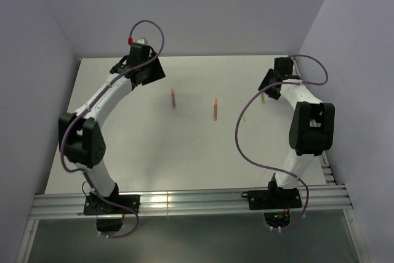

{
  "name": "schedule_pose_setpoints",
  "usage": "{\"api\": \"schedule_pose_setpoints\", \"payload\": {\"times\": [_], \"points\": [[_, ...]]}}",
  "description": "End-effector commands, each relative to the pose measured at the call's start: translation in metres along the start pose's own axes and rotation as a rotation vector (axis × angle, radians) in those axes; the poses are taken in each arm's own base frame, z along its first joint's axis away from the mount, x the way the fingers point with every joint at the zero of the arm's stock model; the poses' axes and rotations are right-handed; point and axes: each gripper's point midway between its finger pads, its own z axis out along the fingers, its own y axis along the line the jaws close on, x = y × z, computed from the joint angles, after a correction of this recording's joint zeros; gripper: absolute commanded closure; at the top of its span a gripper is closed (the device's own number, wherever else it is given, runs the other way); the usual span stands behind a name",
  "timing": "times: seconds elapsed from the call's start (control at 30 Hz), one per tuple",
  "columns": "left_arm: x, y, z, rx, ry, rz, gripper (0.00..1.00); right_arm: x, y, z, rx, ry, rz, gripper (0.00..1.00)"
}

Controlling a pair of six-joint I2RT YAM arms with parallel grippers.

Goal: Insert the pens into the pen caps

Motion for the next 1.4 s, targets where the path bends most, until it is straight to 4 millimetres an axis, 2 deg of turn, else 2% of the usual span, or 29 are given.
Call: {"api": "schedule_pose_setpoints", "payload": {"times": [0.0, 0.17, 0.23, 0.3, 0.33, 0.43, 0.53, 0.67, 0.77, 0.93, 1.1, 1.37], "points": [[-0.012, 0.008, -0.045, 0.019, -0.069, -0.035, 0.41, -0.01, -0.021, 0.004, 0.12, -0.019, -0.028, 0.44], [0.004, 0.006, -0.076, 0.113, -0.059, -0.046, 0.4, -0.01, -0.031, 0.016, 0.155, -0.002, -0.041, 0.44], [0.007, 0.006, -0.087, 0.141, -0.068, -0.04, 0.4, -0.013, -0.027, 0.021, 0.139, 0.004, -0.053, 0.44], [0.009, 0.005, -0.092, 0.157, -0.07, -0.035, 0.4, -0.008, -0.028, 0.03, 0.148, 0.037, -0.061, 0.45], [0.008, 0.004, -0.095, 0.167, -0.08, -0.034, 0.39, -0.017, -0.025, 0.031, 0.145, 0.026, -0.068, 0.45], [0.01, 0.001, -0.094, 0.178, -0.066, -0.031, 0.4, -0.022, -0.024, 0.041, 0.152, 0.038, -0.082, 0.46], [0.013, -0.001, -0.09, 0.191, -0.049, -0.032, 0.4, -0.018, -0.024, 0.05, 0.157, 0.07, -0.095, 0.48], [0.015, -0.001, -0.089, 0.199, -0.044, -0.037, 0.4, -0.015, -0.03, 0.052, 0.184, 0.079, -0.106, 0.51], [0.017, -0.002, -0.088, 0.204, -0.034, -0.038, 0.41, -0.008, -0.027, 0.053, 0.162, 0.095, -0.107, 0.55], [0.022, -0.003, -0.082, 0.212, -0.014, -0.04, 0.41, 0.002, -0.028, 0.061, 0.172, 0.122, -0.119, 0.56], [0.022, -0.004, -0.082, 0.219, -0.012, -0.041, 0.41, 0.004, -0.029, 0.065, 0.179, 0.136, -0.125, 0.58], [0.024, -0.008, -0.079, 0.254, 0.008, -0.061, 0.41, 0.012, -0.029, 0.069, 0.169, 0.16, -0.121, 0.73]]}}
